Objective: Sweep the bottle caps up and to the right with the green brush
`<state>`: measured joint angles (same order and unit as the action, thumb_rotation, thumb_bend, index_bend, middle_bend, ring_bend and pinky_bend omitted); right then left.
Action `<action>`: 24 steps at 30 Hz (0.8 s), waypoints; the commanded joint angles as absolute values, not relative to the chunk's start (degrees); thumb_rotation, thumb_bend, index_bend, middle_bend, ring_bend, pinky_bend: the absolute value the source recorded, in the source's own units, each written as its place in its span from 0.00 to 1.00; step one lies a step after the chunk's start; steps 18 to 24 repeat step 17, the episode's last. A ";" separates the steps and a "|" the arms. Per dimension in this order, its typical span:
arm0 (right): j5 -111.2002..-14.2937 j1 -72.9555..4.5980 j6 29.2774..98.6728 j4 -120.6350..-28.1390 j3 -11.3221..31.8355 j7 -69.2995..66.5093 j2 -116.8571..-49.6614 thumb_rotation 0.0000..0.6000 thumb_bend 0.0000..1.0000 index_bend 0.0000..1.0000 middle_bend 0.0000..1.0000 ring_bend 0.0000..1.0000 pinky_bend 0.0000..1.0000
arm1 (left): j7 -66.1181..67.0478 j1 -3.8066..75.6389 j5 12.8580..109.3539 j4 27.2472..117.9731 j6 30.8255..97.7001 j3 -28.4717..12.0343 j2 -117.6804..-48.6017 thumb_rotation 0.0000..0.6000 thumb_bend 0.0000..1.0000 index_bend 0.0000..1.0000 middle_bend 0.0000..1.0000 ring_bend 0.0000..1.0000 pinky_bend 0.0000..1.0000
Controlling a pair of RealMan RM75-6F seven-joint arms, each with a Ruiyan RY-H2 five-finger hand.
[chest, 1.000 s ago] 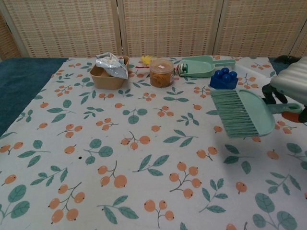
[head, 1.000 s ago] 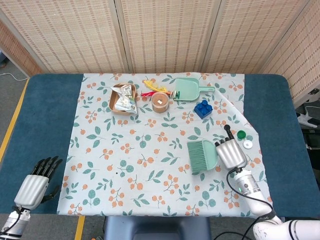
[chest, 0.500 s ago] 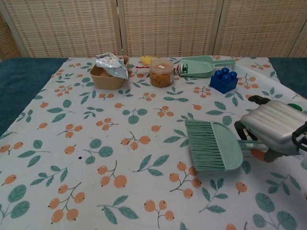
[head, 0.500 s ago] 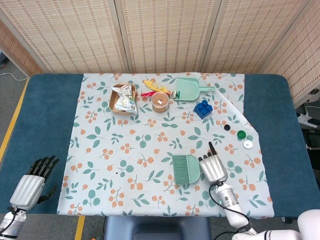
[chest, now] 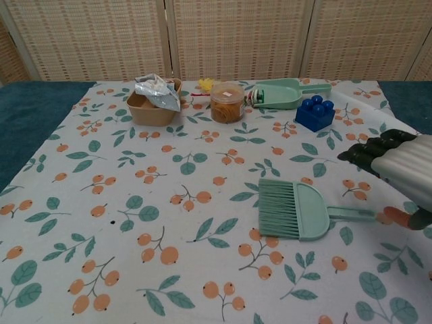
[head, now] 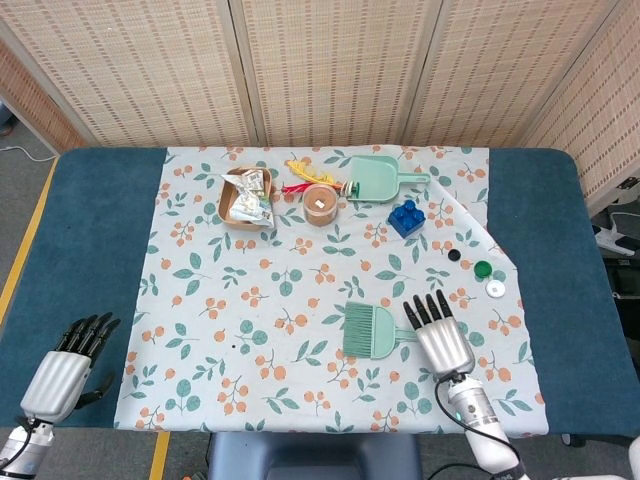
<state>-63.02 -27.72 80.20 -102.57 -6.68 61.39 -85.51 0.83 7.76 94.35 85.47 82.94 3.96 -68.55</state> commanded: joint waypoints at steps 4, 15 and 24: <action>-80.15 -13.52 98.66 -111.19 -16.18 39.64 -68.55 1.00 0.25 0.00 0.00 0.00 0.00 | -1.45 6.72 97.78 84.69 87.69 4.13 -68.37 1.00 0.37 0.00 0.00 0.00 0.09; -81.01 -3.03 102.38 -95.96 -14.47 9.30 -62.63 1.00 0.22 0.00 0.00 0.00 0.00 | -3.02 6.10 101.84 83.91 91.35 4.98 -68.72 1.00 0.36 0.00 0.00 0.00 0.08; -81.50 -2.42 102.15 -95.34 -13.68 7.88 -62.09 1.00 0.22 0.00 0.00 0.00 0.00 | -2.16 6.21 101.74 84.33 90.76 5.03 -68.78 1.00 0.36 0.00 0.00 0.00 0.08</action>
